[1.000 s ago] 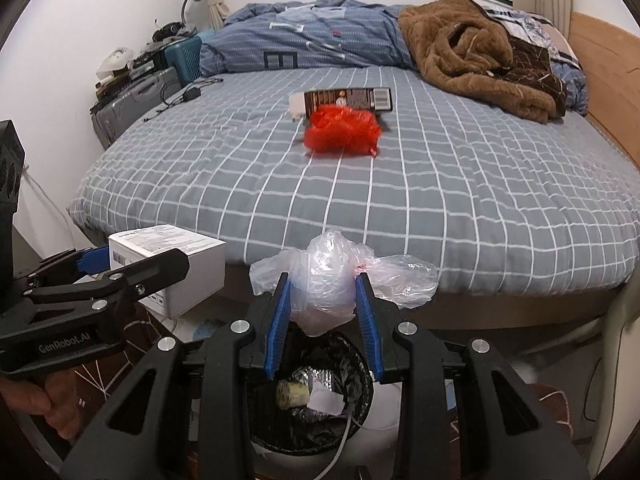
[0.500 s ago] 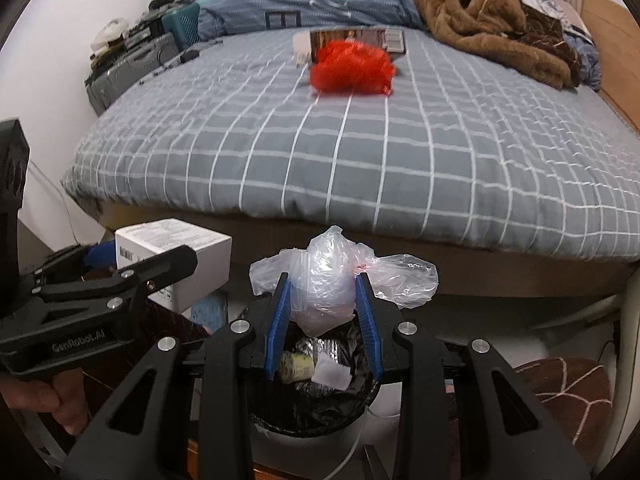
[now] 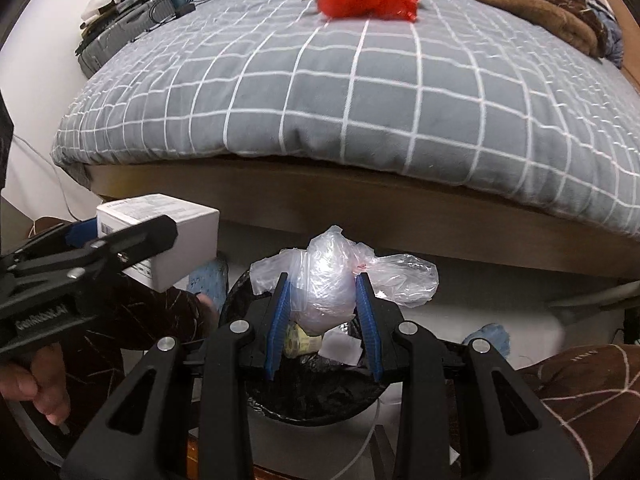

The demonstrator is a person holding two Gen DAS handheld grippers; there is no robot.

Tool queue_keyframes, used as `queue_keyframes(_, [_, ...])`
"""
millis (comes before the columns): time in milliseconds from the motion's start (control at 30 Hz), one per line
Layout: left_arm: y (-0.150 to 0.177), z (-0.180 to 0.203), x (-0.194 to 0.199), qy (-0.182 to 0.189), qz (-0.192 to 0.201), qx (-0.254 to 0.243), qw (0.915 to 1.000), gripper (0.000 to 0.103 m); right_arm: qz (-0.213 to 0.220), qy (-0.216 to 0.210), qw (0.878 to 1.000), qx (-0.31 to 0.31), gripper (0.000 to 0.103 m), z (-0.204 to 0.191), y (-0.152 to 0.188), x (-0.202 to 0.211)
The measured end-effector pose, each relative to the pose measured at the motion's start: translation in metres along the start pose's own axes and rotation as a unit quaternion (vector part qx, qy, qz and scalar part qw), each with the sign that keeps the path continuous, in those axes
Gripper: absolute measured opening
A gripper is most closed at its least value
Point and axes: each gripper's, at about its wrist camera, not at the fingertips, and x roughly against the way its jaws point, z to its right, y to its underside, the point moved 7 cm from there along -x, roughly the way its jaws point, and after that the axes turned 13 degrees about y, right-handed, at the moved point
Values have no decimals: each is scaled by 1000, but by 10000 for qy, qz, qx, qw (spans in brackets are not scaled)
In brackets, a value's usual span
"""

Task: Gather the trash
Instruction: 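Carry the white box and clear bag down over the trash bin with both tools, then open the right tool to drop the clear bag while the left tool releases the white box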

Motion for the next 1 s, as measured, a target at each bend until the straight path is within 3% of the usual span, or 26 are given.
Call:
queue_keyframes(133, [1, -6, 3, -74, 15, 44, 10000, 75, -71, -38, 10000, 47, 39, -9, 1, -8])
queue_keyframes(333, [2, -5, 0, -80, -26, 26, 10000, 75, 40, 53, 10000, -25, 68, -1, -2, -4])
queue_keyframes(500, [6, 6, -9, -24, -128, -87, 9999, 75, 143, 275, 9994, -125, 81, 19, 1, 3])
queue_keyframes(600, [9, 14, -17, 11, -191, -173, 9997, 75, 206, 428, 9986, -253, 85, 35, 4, 6])
queue_keyframes(1000, [22, 41, -54, 163, -589, -410, 9973, 75, 200, 714, 9939, -814, 85, 87, 18, 11])
